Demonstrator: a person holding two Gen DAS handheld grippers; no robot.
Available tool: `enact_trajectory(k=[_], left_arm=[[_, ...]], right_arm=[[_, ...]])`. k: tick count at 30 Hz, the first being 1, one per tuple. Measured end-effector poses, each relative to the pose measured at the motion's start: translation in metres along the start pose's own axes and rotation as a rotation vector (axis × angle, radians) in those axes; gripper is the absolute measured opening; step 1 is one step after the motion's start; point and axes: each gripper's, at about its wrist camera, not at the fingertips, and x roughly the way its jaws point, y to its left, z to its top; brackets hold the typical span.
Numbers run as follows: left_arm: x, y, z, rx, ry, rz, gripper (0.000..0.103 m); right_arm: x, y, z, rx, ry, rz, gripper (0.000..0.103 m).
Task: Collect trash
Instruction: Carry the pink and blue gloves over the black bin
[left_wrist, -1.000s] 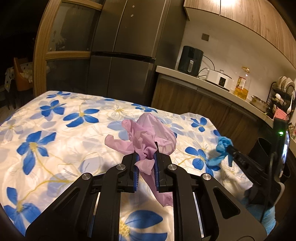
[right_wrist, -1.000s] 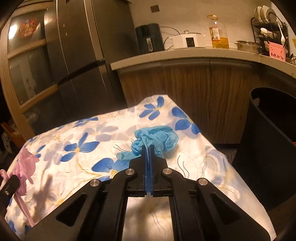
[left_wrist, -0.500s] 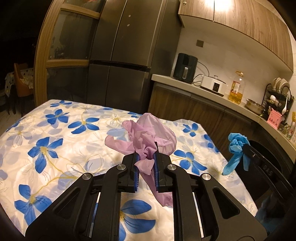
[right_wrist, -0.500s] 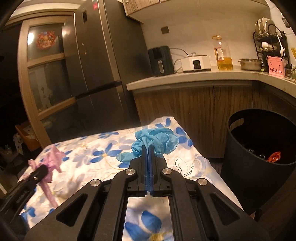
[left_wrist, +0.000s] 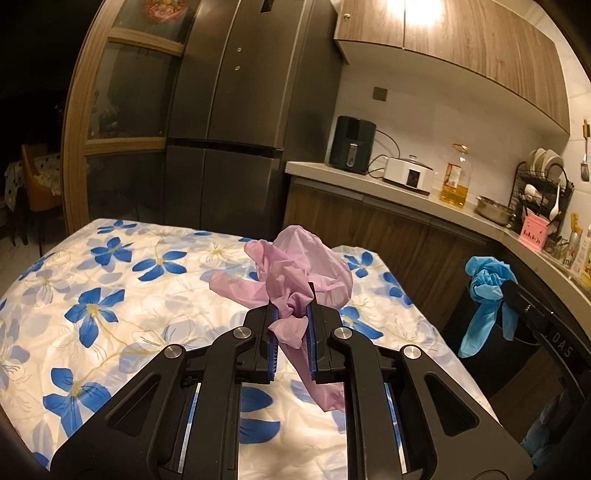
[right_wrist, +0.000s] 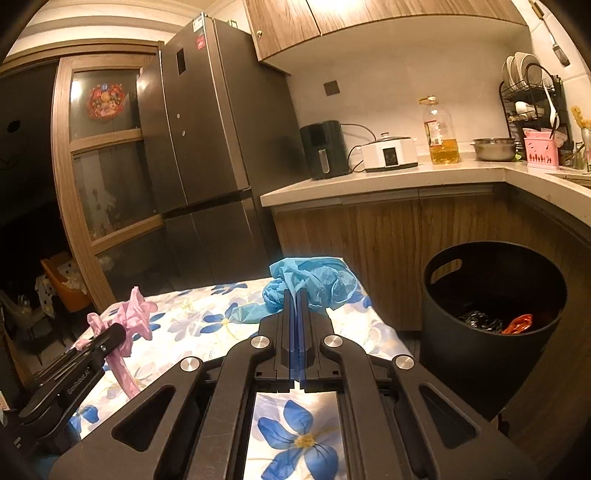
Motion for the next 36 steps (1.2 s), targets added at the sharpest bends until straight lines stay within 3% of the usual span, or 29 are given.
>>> enact_trajectory(k=[19, 36], left_arm=[[0.006, -0.079, 0.005, 0.098, -0.001, -0.132, 0.011], [0.029, -0.192, 0.004, 0.227, -0.003, -0.308, 0.011]], right_arm=[[-0.041, -0.054, 0.016, 0.020, -0.074, -0.104, 0.002], [-0.055, -0.130, 0.036, 0.063, -0.138, -0.260, 0.002]])
